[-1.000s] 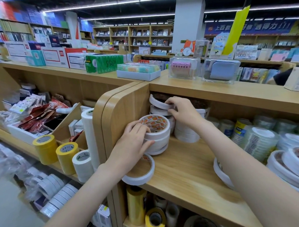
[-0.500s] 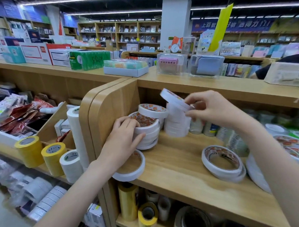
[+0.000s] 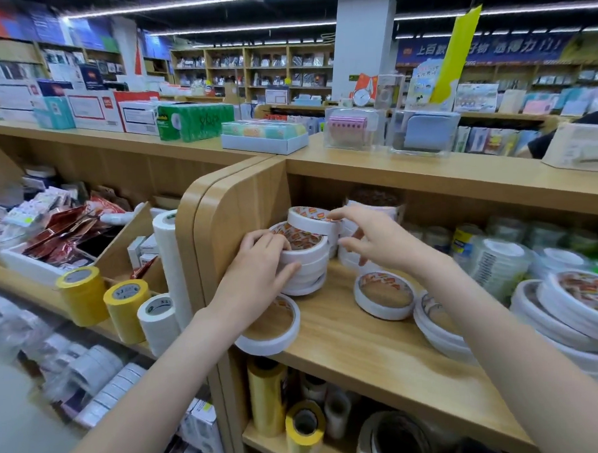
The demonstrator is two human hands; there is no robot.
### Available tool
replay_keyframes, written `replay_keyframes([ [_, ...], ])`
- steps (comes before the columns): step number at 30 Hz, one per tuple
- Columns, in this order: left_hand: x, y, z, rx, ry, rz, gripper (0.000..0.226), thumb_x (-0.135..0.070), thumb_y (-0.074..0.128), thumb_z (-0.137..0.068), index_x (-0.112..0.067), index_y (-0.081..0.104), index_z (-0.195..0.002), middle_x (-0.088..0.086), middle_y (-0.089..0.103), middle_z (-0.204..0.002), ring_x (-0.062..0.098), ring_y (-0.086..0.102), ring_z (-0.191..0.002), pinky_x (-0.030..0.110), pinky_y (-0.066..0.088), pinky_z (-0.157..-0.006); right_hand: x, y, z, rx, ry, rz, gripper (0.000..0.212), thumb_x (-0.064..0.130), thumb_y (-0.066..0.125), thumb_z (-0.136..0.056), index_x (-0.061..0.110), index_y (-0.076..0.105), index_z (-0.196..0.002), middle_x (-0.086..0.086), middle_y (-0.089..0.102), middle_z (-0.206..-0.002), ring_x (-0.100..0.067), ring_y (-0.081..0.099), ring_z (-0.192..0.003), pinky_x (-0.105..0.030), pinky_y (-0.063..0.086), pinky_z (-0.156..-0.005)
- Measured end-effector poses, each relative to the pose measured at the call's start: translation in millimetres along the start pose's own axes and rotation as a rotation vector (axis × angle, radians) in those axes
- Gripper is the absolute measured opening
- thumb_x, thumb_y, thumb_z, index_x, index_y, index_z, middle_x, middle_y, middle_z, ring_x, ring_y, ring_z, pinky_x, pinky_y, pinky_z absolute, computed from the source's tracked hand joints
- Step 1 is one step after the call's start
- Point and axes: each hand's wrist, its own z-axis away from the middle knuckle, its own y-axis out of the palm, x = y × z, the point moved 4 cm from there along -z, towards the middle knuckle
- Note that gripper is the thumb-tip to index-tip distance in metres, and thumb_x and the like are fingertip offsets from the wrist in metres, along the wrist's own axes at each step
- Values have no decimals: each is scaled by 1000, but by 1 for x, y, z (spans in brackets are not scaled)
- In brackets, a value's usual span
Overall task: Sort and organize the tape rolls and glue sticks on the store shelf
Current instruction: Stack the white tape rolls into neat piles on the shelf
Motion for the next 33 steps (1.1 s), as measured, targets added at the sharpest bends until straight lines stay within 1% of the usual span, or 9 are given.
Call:
replay_keyframes([
  [3,0,-2,1,11,7,-3,18,-30,58,-90,-16,54,-100,-3,57,-110,16,35,-122,24,31,-96,-3,13,-12,-79,-12,27,34,8,56,-90,11,54,-123,-5,58,-114,-15,56,-97,-22,42,-82],
  [6,0,-2,2,17,6,-5,19,-30,57,-91,-16,54,-102,-3,56,-111,15,33,-124,22,30,-97,-2,4,-7,-208,-64,-47,23,1,56,-87,7,59,-109,1,53,-95,-10,53,-83,-27,47,-80],
  [10,1,1,2,5,-5,-9,20,-31,57,-91,-16,54,-104,-3,56,-114,13,32,-124,20,28,-96,-11,-17,17,-180,-54,-32,20,7,59,-87,12,60,-107,7,55,-92,-4,59,-74,-19,46,-72],
  [15,-1,4,3,1,-16,-39,20,-27,57,-90,-11,52,-102,4,54,-113,19,36,-120,23,29,-96,-18,-40,37,-210,-23,-164,15,9,58,-89,16,58,-103,7,61,-84,-7,66,-70,-25,52,-71],
  [20,-5,-5,7,-9,-13,-73,19,-25,57,-90,-10,53,-101,1,52,-105,20,40,-113,21,26,-91,-23,-51,32,-215,-37,-407,17,7,56,-90,15,57,-105,4,64,-88,-15,66,-69,-30,53,-64],
  [23,-6,-12,12,-22,-1,-121,19,-21,63,-86,-8,56,-98,6,57,-104,24,45,-111,25,30,-90,-19,-46,23,-205,-70,-393,19,5,55,-90,14,56,-108,2,62,-91,-12,65,-67,-22,51,-63],
  [26,-7,-15,18,-66,7,-169,18,-21,67,-82,-9,57,-91,6,61,-97,26,50,-105,29,39,-86,-9,-29,3,-186,-125,-243,19,8,55,-91,16,55,-109,3,61,-97,-8,62,-71,-18,46,-68],
  [30,-1,-4,28,-32,35,-192,31,-40,42,-84,-13,58,-85,-1,61,-89,20,45,-105,30,44,-88,-8,8,-40,-91,-131,172,27,5,52,-90,9,54,-117,-8,58,-117,-22,54,-104,-32,43,-89],
  [33,3,-2,29,-35,28,-175,35,-42,38,-85,-15,59,-85,-3,60,-90,15,41,-108,27,41,-90,-16,29,-60,69,-76,363,33,-1,50,-88,6,49,-121,-12,53,-121,-28,51,-112,-34,41,-90],
])
